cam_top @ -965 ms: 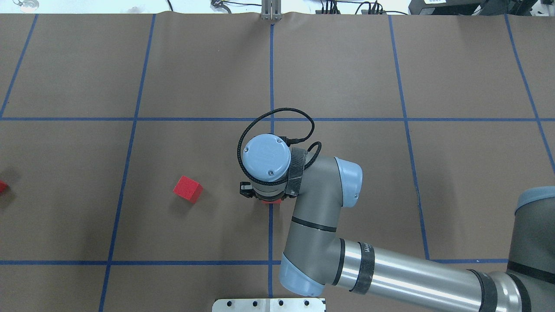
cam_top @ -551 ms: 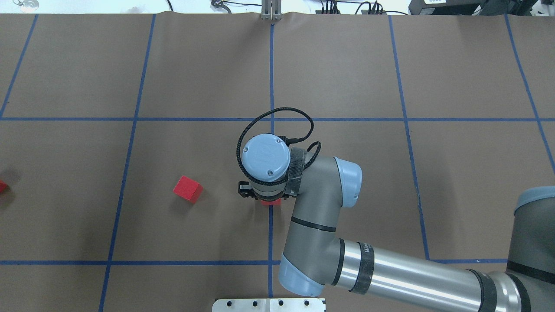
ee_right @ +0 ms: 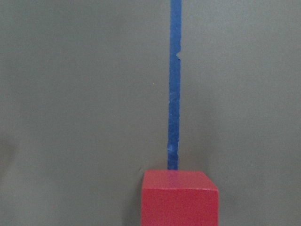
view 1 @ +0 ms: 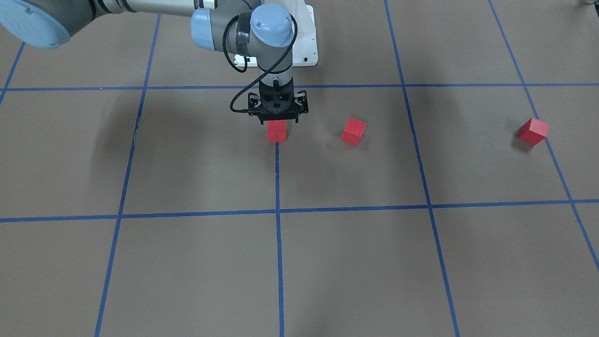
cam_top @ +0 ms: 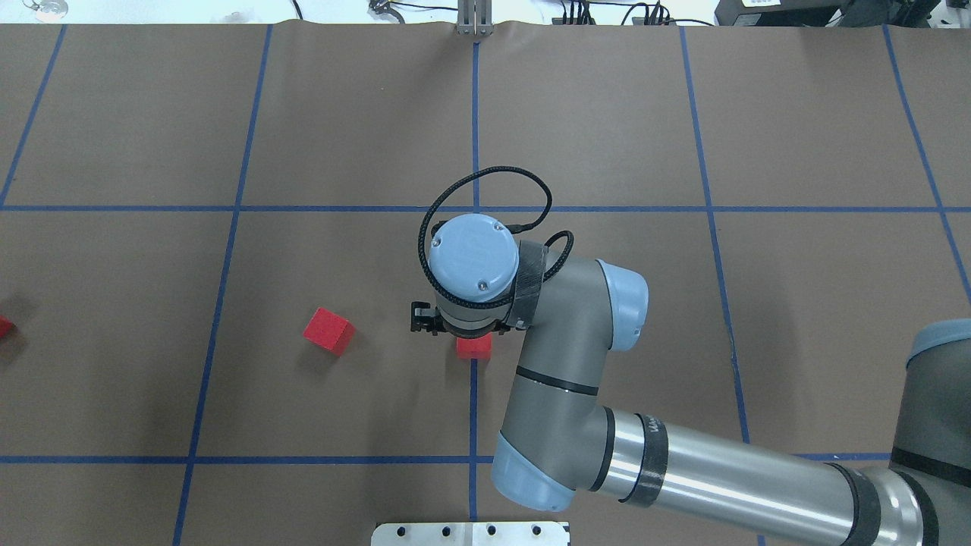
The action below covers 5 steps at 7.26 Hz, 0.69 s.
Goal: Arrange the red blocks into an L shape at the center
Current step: 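Lower the red cube onto the center and open the right gripper, then raise the right gripper away while the left arm reaches toward the nearby red cube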
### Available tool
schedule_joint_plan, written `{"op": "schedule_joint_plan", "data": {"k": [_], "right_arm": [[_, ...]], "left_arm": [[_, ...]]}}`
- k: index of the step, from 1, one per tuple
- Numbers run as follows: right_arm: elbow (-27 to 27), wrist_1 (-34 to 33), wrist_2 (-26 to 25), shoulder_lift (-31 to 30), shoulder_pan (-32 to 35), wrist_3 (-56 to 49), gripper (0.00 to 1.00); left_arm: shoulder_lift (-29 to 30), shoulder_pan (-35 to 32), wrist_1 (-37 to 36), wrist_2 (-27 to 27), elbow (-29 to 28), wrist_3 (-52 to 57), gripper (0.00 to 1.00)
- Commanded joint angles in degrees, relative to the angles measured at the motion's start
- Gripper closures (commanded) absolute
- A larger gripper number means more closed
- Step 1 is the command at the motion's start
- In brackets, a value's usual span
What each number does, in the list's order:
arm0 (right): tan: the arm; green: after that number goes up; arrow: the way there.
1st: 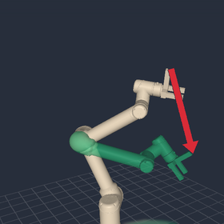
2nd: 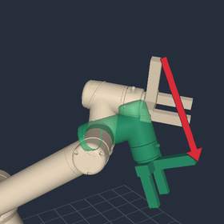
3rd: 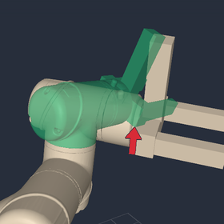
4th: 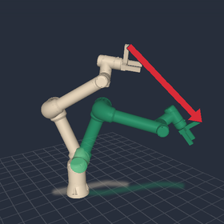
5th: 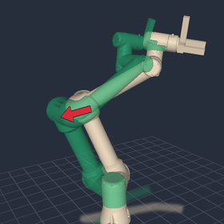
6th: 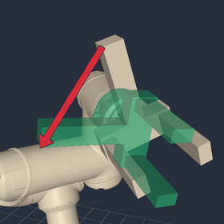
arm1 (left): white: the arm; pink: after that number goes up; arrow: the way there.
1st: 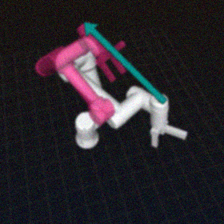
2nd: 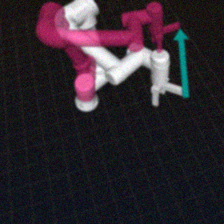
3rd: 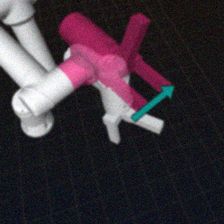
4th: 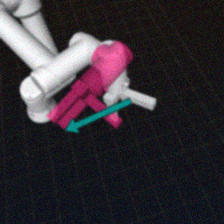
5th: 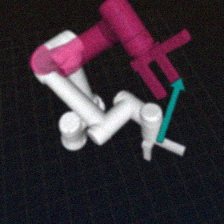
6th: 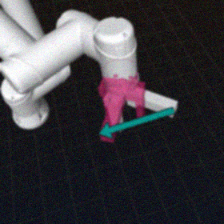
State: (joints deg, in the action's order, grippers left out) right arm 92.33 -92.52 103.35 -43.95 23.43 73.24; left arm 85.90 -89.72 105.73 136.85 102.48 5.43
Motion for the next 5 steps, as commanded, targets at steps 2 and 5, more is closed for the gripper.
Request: {"op": "schedule_joint_plan", "data": {"k": [2,5], "right_arm": [[5.3,-0.4,8.5,-2.8,12.6,-7.4,0.0],[8.4,-0.3,16.3,-14.1,26.8,-30.7,0.0]], "left_arm": [[3.7,3.3,1.0,0.1,0.9,-1.8,0.0],[8.7,19.3,13.5,-1.7,1.2,-30.1,0.0]]}}
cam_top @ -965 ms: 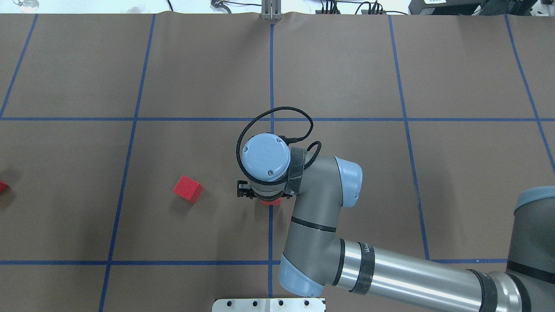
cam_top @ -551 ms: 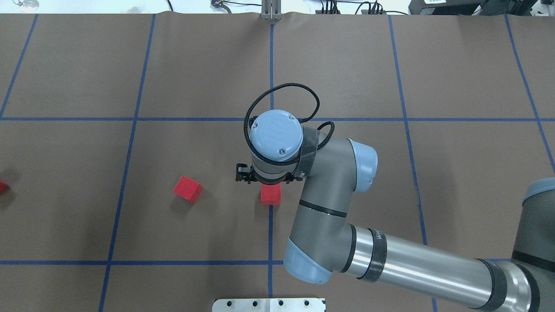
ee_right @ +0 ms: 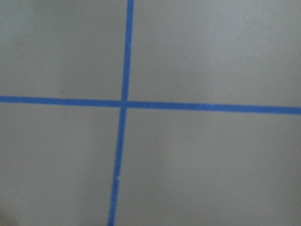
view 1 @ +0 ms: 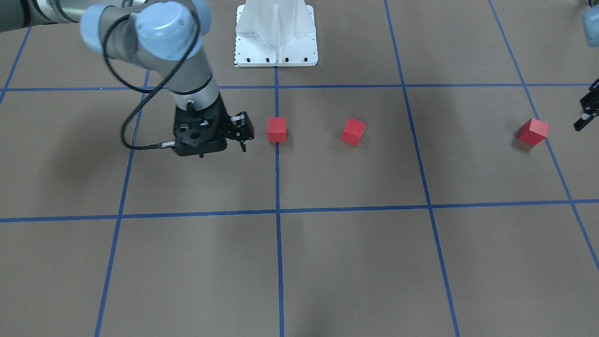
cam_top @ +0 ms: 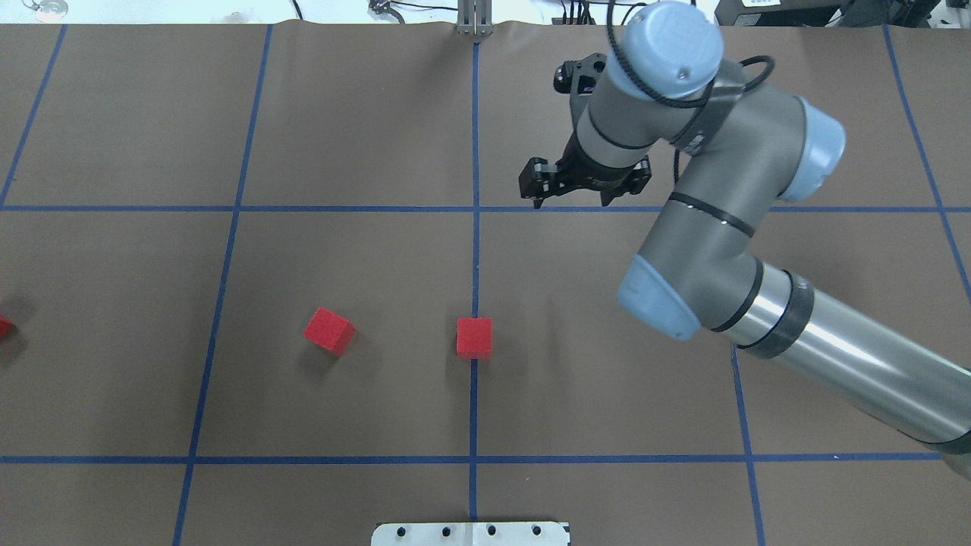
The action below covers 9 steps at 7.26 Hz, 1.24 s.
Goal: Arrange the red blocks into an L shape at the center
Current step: 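Raise the right gripper away while the left arm reaches toward the nearby red cube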
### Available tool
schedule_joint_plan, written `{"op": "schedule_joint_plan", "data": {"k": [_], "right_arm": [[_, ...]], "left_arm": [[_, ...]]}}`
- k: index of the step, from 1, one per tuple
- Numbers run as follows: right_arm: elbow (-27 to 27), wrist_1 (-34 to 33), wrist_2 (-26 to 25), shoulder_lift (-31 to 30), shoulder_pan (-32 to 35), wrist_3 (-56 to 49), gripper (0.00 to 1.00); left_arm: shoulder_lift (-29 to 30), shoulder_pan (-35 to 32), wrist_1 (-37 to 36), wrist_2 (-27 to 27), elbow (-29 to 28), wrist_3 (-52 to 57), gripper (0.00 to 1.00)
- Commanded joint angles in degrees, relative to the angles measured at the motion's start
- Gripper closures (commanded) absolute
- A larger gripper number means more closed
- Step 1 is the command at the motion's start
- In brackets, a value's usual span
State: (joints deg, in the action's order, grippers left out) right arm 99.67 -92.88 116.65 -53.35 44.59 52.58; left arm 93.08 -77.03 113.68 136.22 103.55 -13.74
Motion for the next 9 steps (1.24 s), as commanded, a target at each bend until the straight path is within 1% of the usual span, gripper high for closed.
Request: {"op": "schedule_joint_plan", "data": {"k": [1,2,3,5,6,7,8,9], "right_arm": [[2.2,0.1,4.8,-8.7,9.5,-17.3,0.0],[2.5,0.4,6.8,-12.2,12.7,-23.9,0.0],[2.5,0.7,8.1,-15.8,15.7,-30.8,0.0],[2.5,0.8,10.8,-24.1,22.8,-44.1,0.0],[2.6,0.9,10.6,-27.8,25.1,-47.7,0.0],[2.6,1.1,10.5,-31.3,26.8,-49.8,0.0],[2.2,6.2,10.4,-33.8,26.9,-49.5,0.0],[1.9,8.2,10.6,-34.5,26.9,-49.4,0.0]], "left_arm": [[2.6,12.6,7.2,-4.9,0.8,-16.4,0.0],[5.4,19.3,6.8,-11.3,1.7,-20.4,0.0],[7.4,24.9,6.6,-14.4,1.6,-23.6,0.0],[11.0,33.4,5.7,-15.1,1.0,-27.9,0.0],[12.1,35.9,3.6,-18.2,1.7,-31.3,0.0],[14.6,39.7,-1.7,-22.1,1.8,-32.0,0.0],[18.0,43.0,-8.2,-26.1,1.7,-32.1,0.01],[19.2,44.5,-11.6,-27.0,1.7,-32.1,0.01]]}}
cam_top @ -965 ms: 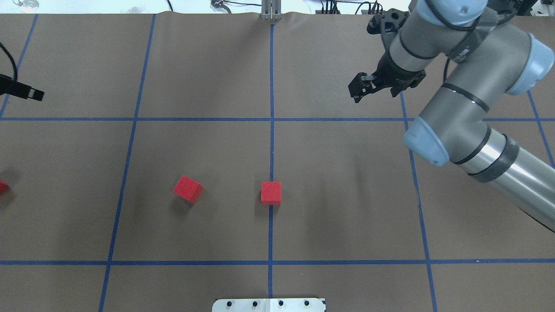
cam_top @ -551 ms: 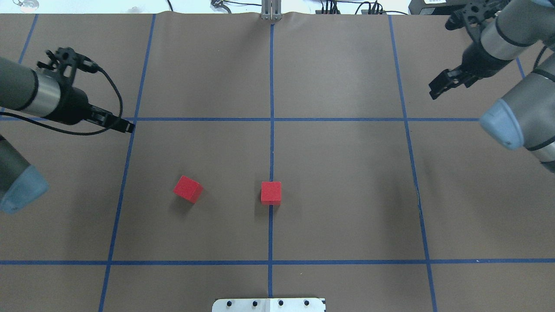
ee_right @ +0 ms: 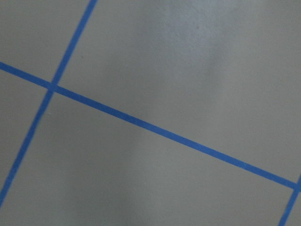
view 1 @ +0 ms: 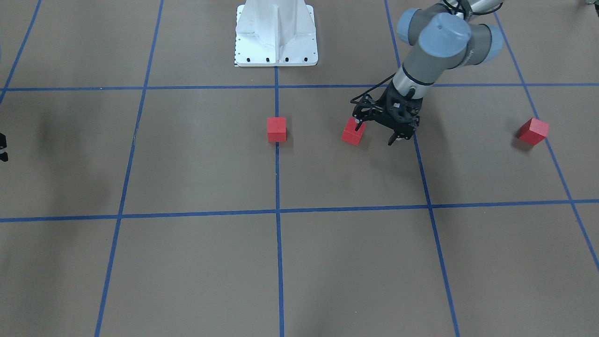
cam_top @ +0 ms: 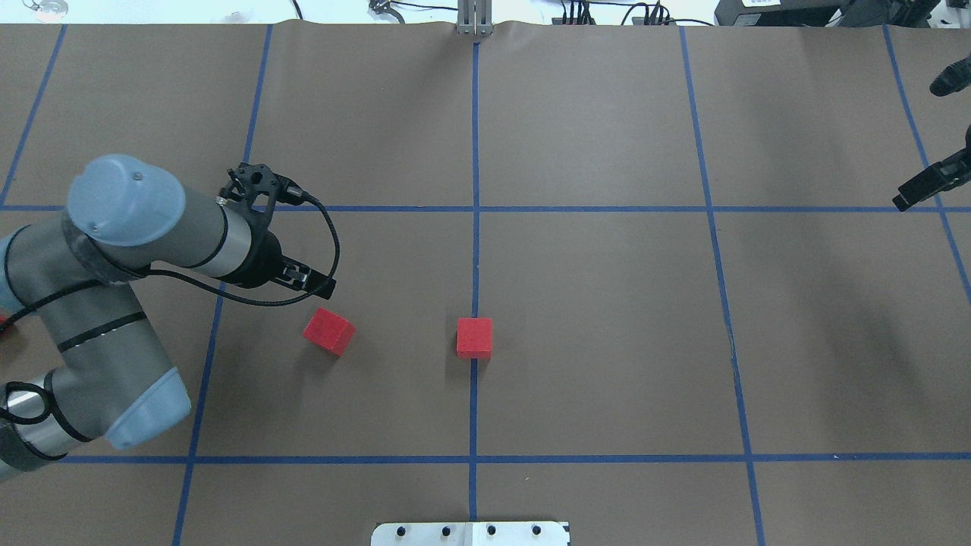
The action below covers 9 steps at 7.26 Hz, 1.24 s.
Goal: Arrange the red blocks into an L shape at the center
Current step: 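Lower the left gripper onto the red cube and grasp it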
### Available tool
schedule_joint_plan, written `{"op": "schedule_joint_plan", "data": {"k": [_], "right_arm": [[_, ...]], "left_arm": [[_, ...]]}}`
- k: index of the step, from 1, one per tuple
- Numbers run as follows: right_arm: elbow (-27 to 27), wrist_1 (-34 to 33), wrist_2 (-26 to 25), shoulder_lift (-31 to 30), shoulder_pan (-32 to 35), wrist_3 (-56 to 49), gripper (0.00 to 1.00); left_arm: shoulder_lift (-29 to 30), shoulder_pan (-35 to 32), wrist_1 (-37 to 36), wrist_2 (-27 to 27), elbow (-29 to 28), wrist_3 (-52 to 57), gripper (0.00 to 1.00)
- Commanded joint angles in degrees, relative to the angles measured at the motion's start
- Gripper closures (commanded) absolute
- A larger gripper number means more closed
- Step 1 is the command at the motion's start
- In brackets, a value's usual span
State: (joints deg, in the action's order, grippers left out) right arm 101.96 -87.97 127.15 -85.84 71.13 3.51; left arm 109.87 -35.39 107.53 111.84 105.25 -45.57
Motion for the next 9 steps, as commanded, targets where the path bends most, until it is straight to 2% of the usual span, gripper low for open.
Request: {"op": "schedule_joint_plan", "data": {"k": [1,6,8,9], "right_arm": [[-0.4,3.3,0.1,-2.0,0.4,-0.3,0.0],[-0.4,3.4,0.0,-1.4,0.4,0.7,0.0],[-0.4,3.4,0.0,-1.4,0.3,0.7,0.0],[-0.4,3.4,0.0,-1.3,0.3,0.7,0.0]], "left_arm": [[2.1,3.7,-5.6,-2.9,-0.4,-0.4,0.01],[1.8,7.2,-5.7,-3.3,-2.2,-0.4,0.02],[2.2,7.4,-5.7,-3.1,-2.9,-0.4,0.06],[2.4,7.4,-5.7,-2.9,-2.9,-0.4,0.13]]}}
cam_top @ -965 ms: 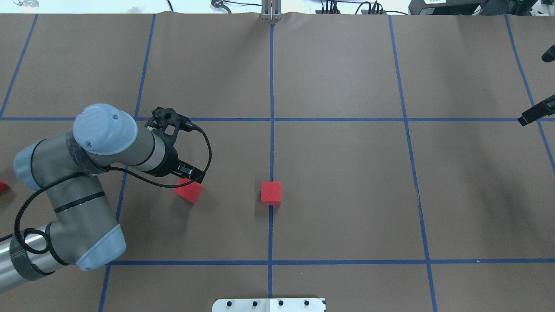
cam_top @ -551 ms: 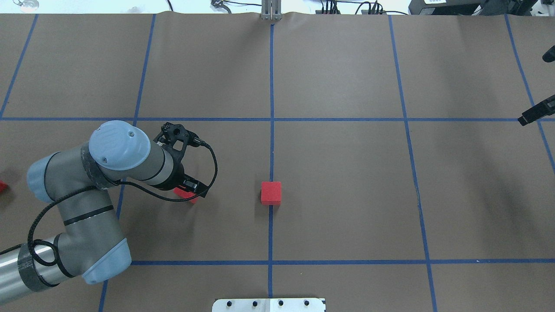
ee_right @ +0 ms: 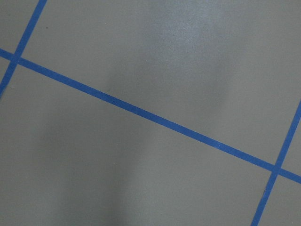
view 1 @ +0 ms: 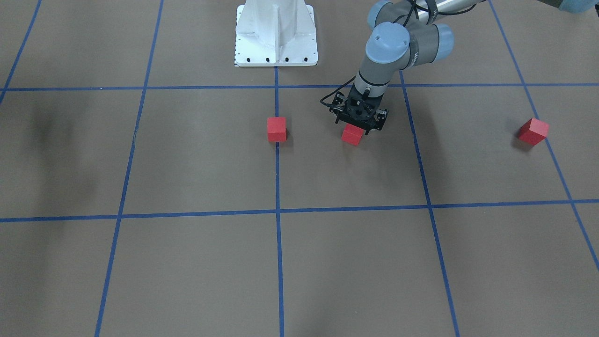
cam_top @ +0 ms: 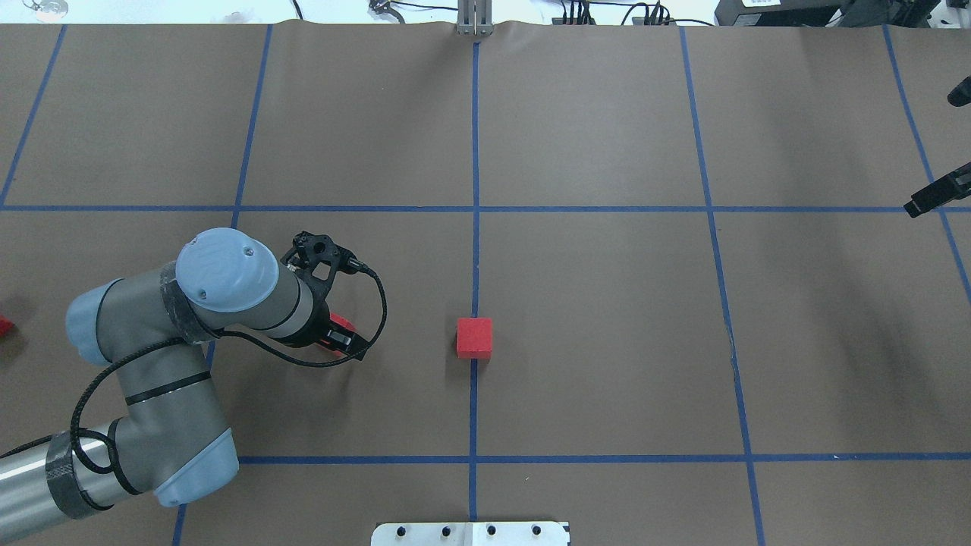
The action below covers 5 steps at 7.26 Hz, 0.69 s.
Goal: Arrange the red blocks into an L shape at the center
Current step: 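Lower the left gripper onto the red cube and grasp it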
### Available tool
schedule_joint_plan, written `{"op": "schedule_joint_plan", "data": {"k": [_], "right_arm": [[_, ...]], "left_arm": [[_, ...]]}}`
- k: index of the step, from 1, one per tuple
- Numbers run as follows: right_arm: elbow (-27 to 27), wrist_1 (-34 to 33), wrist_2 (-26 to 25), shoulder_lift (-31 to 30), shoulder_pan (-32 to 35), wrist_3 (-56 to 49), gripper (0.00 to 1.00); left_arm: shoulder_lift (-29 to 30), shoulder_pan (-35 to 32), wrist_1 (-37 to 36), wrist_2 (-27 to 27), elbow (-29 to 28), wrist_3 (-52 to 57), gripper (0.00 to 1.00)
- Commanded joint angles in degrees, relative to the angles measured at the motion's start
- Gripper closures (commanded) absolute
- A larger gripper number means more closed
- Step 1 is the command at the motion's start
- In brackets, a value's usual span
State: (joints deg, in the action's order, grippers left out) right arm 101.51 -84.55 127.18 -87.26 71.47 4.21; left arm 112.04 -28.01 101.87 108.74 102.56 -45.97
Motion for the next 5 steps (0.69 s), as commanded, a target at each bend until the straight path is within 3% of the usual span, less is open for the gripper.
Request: {"op": "schedule_joint_plan", "data": {"k": [1,3,5], "right_arm": [[0.0,0.0,0.1,0.1,0.0,0.0,0.0],[0.0,0.0,0.1,0.1,0.0,0.0,0.0],[0.0,0.0,0.1,0.1,0.0,0.0,0.0]], "left_arm": [[0.1,0.1,-0.1,0.3,-0.3,0.0,0.35],[0.5,0.0,-0.1,0.6,0.1,0.0,0.78],[1.3,-2.3,-1.0,5.9,0.4,-0.6,0.84]]}}
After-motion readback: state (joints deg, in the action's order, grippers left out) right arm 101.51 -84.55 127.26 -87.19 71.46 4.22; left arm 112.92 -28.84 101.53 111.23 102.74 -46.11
